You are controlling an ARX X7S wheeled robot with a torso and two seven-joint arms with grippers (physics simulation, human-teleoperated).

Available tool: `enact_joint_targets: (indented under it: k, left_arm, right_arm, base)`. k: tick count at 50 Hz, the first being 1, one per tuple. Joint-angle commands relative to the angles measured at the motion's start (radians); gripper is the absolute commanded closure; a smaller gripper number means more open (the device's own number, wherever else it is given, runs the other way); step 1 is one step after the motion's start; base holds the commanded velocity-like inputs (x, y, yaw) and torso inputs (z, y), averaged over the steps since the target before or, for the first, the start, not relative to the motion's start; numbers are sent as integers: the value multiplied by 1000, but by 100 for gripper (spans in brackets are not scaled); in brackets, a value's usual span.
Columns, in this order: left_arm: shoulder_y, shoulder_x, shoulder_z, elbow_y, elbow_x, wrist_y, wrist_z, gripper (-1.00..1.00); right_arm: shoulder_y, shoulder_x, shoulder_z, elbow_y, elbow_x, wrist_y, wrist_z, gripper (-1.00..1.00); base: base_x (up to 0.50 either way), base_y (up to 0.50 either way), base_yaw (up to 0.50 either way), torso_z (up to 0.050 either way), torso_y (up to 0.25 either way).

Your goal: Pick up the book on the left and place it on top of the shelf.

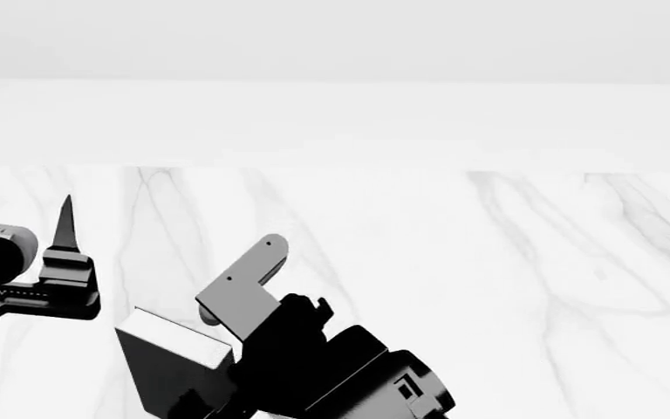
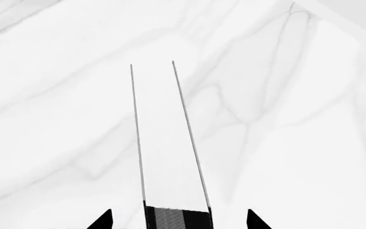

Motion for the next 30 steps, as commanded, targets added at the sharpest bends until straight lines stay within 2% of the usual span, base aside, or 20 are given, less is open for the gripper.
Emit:
enact_joint_targets:
  k: [1,7,8,24,30]
  left_arm:
    - [8,16,-23,-4,3,12,22,-100]
    - [11,14,-23,0,1,11,20,-100]
    - [11,14,-22,-2,1,12,19,-100]
    - [3,11,-14,-1,-2,11,14,-100]
    - [5,7,-23,10,-9,2,12,-100]
  right_arm:
    - [6,-51,-21,99,-1,-59,-37,-100]
    - [21,-55,-75,159,55,-114,-11,-100]
    - [19,-50,-85,147,58,-108,-12,100]
    - [27,-34,-79,116,98,-105,32,100]
    - [43,-2,-52,32,123,-59,86,100]
  base:
    - [0,0,0,0,0]
    - [0,0,0,0,0]
    - [0,0,0,0,0]
    - [0,0,0,0,0]
    - [0,0,0,0,0]
